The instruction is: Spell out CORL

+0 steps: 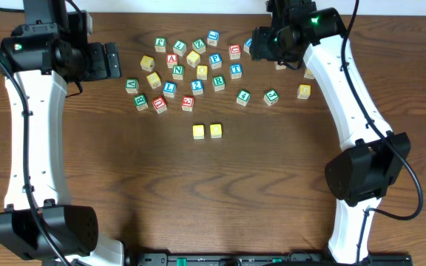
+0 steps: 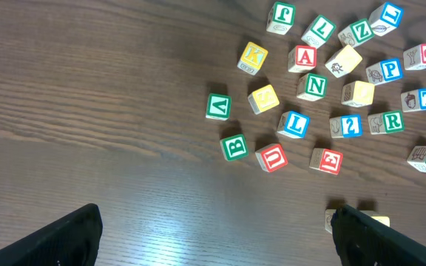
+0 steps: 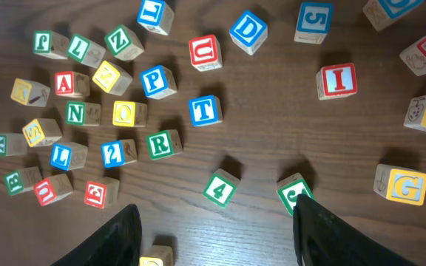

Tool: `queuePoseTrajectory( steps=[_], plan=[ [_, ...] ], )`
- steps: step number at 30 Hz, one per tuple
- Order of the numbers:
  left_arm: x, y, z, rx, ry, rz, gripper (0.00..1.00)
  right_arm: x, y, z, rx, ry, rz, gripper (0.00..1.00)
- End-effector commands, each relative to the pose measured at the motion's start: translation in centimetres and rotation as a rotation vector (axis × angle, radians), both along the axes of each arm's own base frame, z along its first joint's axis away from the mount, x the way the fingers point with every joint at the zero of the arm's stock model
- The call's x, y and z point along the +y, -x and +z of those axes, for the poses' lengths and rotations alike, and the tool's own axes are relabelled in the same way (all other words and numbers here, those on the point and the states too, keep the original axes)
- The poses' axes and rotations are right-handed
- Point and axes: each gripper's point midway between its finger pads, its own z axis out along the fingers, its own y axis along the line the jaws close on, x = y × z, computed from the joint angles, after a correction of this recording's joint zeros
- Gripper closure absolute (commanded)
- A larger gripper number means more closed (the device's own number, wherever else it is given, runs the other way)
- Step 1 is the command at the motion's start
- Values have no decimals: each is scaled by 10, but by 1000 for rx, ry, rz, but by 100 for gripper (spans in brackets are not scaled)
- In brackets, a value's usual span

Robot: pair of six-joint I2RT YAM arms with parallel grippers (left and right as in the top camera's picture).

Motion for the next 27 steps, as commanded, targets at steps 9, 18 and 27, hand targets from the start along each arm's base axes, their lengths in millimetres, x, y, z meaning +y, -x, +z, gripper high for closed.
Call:
queuePoseTrajectory(
  steps=[9, 18, 27],
  plan=[
    [-2, -3, 8, -23, -1, -11, 2, 7, 6, -8, 25, 12, 28, 39],
    [-2, -3, 8, -23, -1, -11, 2, 10, 7, -9, 28, 13, 33, 39],
    [-2, -3, 8, -23, -1, -11, 2, 14, 7, -8, 21, 11, 41, 39]
  ],
)
